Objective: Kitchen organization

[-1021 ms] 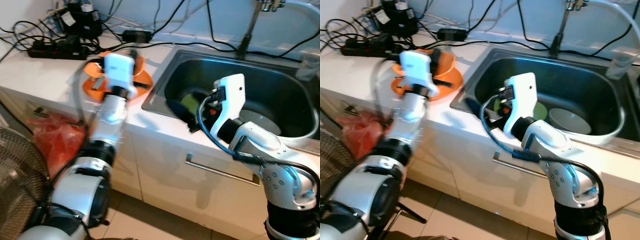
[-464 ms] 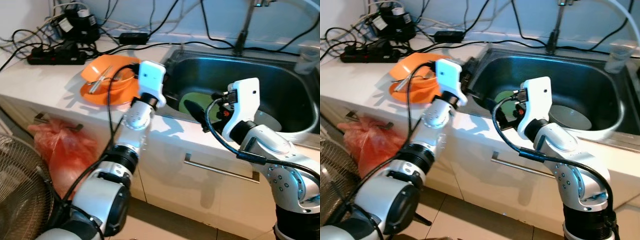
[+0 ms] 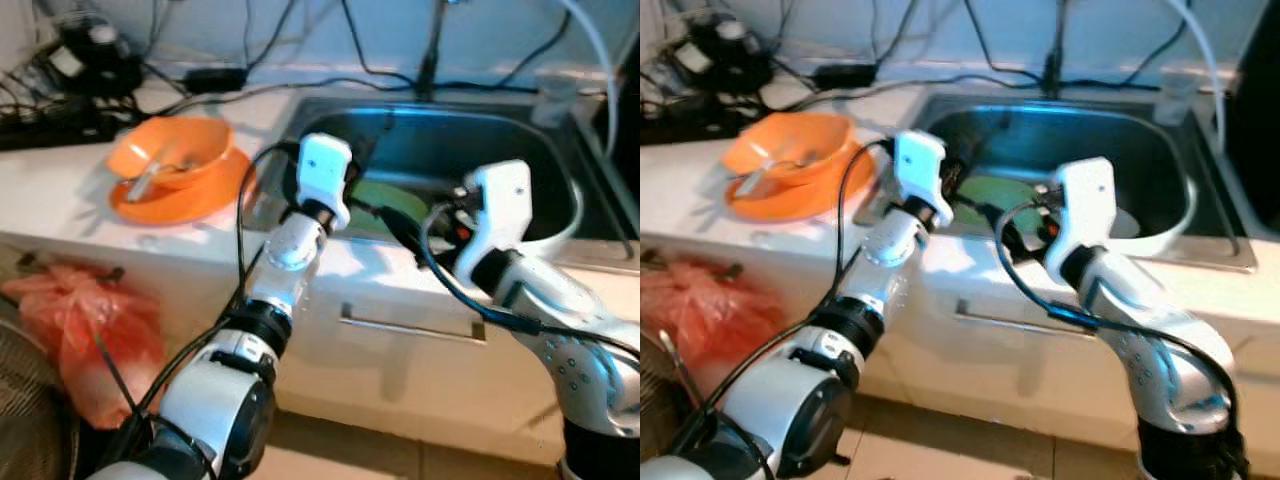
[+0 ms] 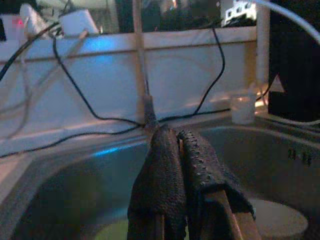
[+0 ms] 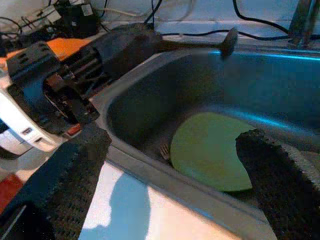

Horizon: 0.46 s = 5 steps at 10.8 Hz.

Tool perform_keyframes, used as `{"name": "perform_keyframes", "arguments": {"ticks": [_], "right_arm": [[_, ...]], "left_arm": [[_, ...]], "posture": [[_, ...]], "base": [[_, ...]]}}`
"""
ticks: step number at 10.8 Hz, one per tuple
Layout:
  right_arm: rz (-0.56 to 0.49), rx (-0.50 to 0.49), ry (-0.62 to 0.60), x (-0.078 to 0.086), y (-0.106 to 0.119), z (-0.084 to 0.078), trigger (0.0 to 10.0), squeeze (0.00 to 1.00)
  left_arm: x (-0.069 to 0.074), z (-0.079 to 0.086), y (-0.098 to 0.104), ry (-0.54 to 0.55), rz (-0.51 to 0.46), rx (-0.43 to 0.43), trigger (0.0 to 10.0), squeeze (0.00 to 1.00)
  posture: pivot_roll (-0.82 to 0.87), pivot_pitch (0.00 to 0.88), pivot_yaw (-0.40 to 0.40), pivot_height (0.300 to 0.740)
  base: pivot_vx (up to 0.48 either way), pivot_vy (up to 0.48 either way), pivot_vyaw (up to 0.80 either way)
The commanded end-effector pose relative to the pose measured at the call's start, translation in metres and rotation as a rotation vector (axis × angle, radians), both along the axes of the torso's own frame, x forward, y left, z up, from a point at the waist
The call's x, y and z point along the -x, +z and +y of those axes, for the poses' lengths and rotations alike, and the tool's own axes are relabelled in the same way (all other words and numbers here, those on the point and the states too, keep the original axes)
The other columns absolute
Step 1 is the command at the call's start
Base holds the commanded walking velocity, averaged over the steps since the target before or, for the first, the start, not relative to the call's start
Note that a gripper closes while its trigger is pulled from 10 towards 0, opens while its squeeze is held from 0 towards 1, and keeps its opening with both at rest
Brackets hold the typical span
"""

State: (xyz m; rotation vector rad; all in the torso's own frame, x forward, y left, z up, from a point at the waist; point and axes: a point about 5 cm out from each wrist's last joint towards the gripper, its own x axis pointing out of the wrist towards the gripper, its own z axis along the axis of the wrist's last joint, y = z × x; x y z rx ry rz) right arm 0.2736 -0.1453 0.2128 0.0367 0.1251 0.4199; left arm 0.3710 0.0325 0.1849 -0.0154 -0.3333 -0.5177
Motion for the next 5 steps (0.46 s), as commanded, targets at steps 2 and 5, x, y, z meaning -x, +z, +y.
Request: {"name": "perform_keyframes", "arguments": {"ticks": [2, 5], "right_arm": [[-0.001, 0.024, -0.006, 0.008, 0.005, -0.004, 10.0, 0.00], [0.068, 0.049, -0.025, 0.021, 0.001, -0.010, 10.0, 0.00]], "left_arm": [[0.002, 0.001, -0.021, 0.016, 0.101, 0.005, 0.0, 0.00], [0.001, 0.000, -0.047, 0.037, 0.326, -0.002, 1.6, 0.00]], "posture": [[-0.30, 0.000, 0.069, 0.740], [-0.34, 0.000, 0.042, 0.740]], "base": [[0.000, 0.000, 0.00], [0.000, 0.000, 0.00]]}}
